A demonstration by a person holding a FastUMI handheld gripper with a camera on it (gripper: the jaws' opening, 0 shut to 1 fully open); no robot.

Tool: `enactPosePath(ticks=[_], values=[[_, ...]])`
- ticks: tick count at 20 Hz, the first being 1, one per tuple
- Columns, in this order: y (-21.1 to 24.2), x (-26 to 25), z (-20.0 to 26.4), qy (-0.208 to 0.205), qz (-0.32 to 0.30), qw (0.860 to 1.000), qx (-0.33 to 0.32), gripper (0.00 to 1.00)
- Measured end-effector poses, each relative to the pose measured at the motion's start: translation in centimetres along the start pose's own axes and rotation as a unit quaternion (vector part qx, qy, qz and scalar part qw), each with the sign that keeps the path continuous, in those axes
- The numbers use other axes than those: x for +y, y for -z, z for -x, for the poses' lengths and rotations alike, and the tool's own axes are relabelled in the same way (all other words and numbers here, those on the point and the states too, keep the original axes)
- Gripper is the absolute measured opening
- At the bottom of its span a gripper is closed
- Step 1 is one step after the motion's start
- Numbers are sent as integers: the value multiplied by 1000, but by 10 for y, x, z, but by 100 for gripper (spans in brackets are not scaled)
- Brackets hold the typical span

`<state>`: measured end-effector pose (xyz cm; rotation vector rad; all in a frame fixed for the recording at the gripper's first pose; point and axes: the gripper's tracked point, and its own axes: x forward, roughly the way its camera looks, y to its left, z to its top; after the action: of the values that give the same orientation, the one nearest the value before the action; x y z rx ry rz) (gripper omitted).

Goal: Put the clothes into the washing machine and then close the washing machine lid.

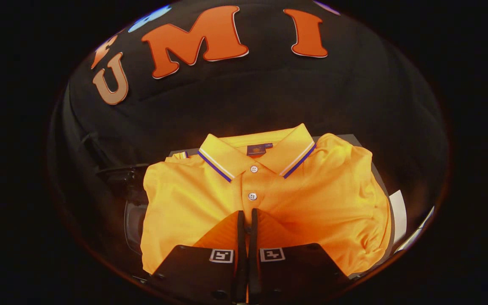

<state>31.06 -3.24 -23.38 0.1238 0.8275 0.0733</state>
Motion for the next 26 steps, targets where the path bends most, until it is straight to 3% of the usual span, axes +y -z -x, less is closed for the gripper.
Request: enactPosePath(ticks=[9, 15, 26], values=[[-26, 15, 39, -47, -55, 995, -74, 9], [-35, 53, 79, -77, -78, 987, -119, 9], [-33, 165, 142, -113, -38, 980, -161, 9]])
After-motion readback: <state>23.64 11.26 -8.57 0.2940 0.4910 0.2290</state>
